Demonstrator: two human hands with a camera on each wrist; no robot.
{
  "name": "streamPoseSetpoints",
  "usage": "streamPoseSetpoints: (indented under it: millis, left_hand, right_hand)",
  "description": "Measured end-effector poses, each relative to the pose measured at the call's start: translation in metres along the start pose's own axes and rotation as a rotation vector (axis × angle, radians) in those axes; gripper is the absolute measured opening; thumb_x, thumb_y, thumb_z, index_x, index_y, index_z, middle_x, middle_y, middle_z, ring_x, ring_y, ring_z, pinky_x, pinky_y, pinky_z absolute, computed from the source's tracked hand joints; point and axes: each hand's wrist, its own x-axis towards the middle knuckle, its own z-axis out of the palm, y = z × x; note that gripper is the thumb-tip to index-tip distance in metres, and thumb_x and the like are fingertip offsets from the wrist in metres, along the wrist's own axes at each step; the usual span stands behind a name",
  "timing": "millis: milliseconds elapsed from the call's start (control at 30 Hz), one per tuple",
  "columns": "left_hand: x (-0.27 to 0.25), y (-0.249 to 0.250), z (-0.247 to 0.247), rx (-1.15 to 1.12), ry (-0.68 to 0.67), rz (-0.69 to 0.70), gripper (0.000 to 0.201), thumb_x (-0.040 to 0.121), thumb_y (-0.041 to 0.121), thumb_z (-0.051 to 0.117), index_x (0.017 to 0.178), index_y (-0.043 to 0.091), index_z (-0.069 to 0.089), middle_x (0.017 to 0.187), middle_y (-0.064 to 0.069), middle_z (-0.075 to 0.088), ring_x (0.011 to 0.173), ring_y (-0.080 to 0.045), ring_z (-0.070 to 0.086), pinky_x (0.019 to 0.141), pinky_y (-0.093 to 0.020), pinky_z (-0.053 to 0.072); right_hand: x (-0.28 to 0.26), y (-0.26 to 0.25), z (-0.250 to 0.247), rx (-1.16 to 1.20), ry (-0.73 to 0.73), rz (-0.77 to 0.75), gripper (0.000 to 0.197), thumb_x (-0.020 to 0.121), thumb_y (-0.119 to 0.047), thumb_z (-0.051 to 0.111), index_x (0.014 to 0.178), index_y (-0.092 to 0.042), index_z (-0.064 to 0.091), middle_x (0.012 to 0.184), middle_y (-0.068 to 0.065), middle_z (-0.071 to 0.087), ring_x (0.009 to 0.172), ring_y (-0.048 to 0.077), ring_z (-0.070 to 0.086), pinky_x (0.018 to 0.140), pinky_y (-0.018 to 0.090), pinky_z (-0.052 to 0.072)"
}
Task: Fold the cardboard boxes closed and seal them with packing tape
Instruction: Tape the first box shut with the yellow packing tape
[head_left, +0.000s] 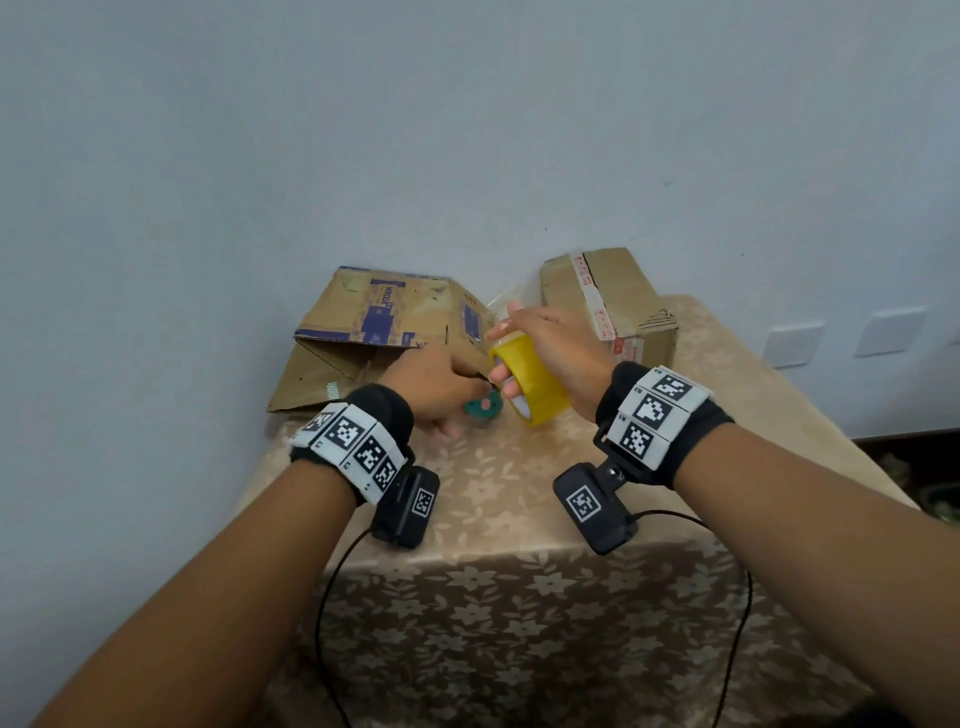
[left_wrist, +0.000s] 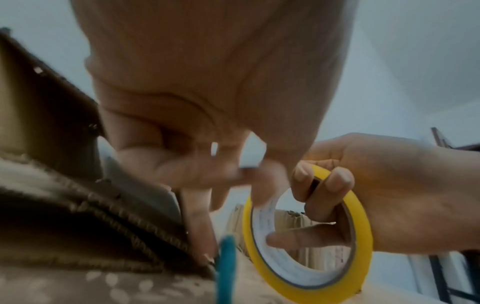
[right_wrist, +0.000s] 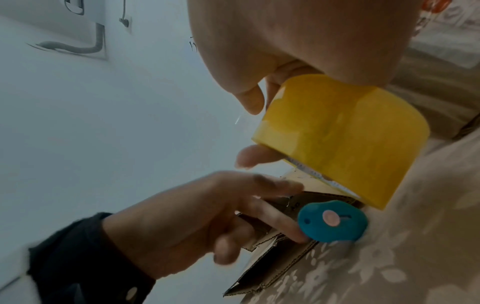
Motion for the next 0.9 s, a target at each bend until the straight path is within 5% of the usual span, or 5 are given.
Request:
streamPoseSetpoints:
  millis: [133,200,300,600,900]
  left_hand:
    - [0.004,0.008,-0.004,-0.103,0.364,0.193,0.022,0.096,0.034,0.058,0.113,0.024,0.068,0.087,0.004,0.065,0.071,-0.015,0.069,0.065,-0.031,0.054]
    - [0.007,0.009,-0.003,-0.353,0.309,0.224,0.034,0.097,0.029,0.063,0.129,0.021,0.060,0.096,0.001,0.062,0.082,-0.015,0.071,0.060,-0.029,0.057]
    - [0.013,0.005,0.003,-0.436,0.300,0.265,0.034,0.093,0.026,0.072,0.123,0.013,0.065,0.107,-0.006,0.068,0.099,-0.021,0.070,0.064,-0.026,0.058]
    - [0.013,0.005,0.005,-0.521,0.491,0.323,0.016,0.095,0.023,0.069,0.088,0.009,0.074,0.088,-0.012,0.075,0.090,-0.031,0.069,0.079,-0.049,0.060]
    - [0.015,0.004,0.006,-0.488,0.456,0.297,0.014,0.102,0.016,0.059,0.104,0.003,0.061,0.096,-0.010,0.076,0.091,-0.019,0.074,0.074,-0.036,0.063]
  right_hand:
    - [0.000,0.001,-0.001,0.005,-0.007,0.010,0.039,0.108,-0.039,0.049,0.100,-0.006,0.067,0.072,0.022,0.069,0.050,0.028,0.061,0.050,0.030,0.055]
    - [0.000,0.000,0.000,-0.004,-0.011,0.012,0.040,0.107,-0.043,0.050,0.097,-0.009,0.067,0.074,0.022,0.070,0.051,0.028,0.062,0.051,0.030,0.055]
    - [-0.002,0.000,0.002,-0.009,-0.030,0.009,0.039,0.106,-0.046,0.051,0.097,-0.011,0.068,0.075,0.022,0.071,0.051,0.028,0.064,0.051,0.029,0.054]
    - [-0.003,-0.002,0.005,-0.099,-0.106,0.034,0.017,0.096,-0.006,0.049,0.101,-0.006,0.066,0.078,0.022,0.072,0.060,0.032,0.067,0.060,0.033,0.059]
    - [-0.002,0.002,0.004,0.000,-0.180,0.117,0.043,0.098,0.004,0.049,0.134,-0.016,0.036,0.094,0.027,0.072,0.077,0.038,0.069,0.087,0.054,0.058]
